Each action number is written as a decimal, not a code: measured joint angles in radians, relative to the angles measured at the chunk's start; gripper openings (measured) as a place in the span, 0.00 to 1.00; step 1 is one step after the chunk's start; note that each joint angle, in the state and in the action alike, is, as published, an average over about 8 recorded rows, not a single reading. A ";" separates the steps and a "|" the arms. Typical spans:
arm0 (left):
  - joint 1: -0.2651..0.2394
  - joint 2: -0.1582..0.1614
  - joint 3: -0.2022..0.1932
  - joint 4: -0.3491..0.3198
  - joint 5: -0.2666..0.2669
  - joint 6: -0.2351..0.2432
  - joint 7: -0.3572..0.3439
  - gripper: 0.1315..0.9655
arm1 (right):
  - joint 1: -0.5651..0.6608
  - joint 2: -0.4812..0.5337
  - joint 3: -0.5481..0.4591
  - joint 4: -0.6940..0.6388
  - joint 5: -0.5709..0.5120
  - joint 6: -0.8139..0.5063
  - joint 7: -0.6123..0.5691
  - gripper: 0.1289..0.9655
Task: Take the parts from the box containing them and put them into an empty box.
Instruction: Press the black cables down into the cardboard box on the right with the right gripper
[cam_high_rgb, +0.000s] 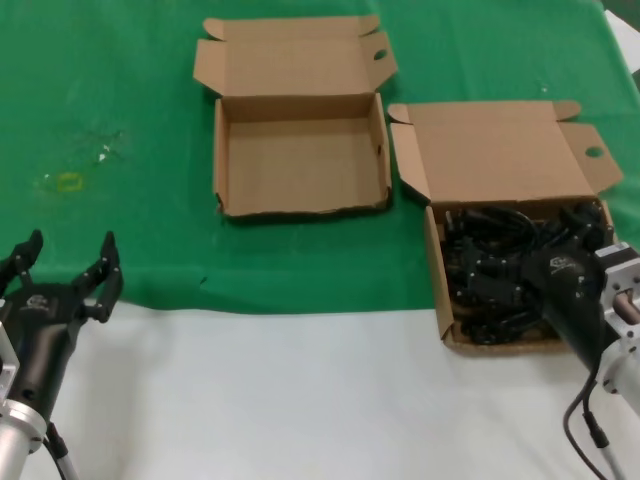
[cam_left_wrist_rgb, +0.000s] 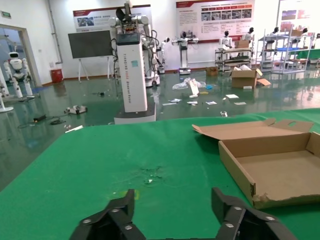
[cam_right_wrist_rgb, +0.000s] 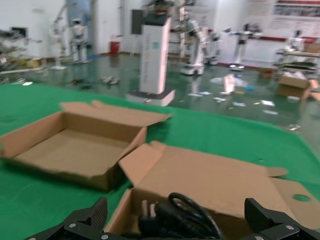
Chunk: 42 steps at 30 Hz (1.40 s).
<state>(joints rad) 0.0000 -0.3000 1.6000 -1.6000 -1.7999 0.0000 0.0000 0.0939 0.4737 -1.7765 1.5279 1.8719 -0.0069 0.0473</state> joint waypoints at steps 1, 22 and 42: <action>0.000 0.000 0.000 0.000 0.000 0.000 0.000 0.61 | 0.005 0.017 -0.011 -0.002 0.002 -0.008 0.006 1.00; 0.000 0.000 0.000 0.000 0.000 0.000 0.000 0.16 | 0.218 0.443 -0.148 0.028 -0.127 -0.442 0.221 1.00; 0.000 0.000 0.000 0.000 0.000 0.000 0.000 0.01 | 0.770 0.419 -0.333 -0.294 -0.379 -1.162 -0.195 1.00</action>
<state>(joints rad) 0.0000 -0.3000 1.6000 -1.6000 -1.7999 0.0000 -0.0001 0.8635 0.8927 -2.1097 1.2339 1.4925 -1.1692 -0.1477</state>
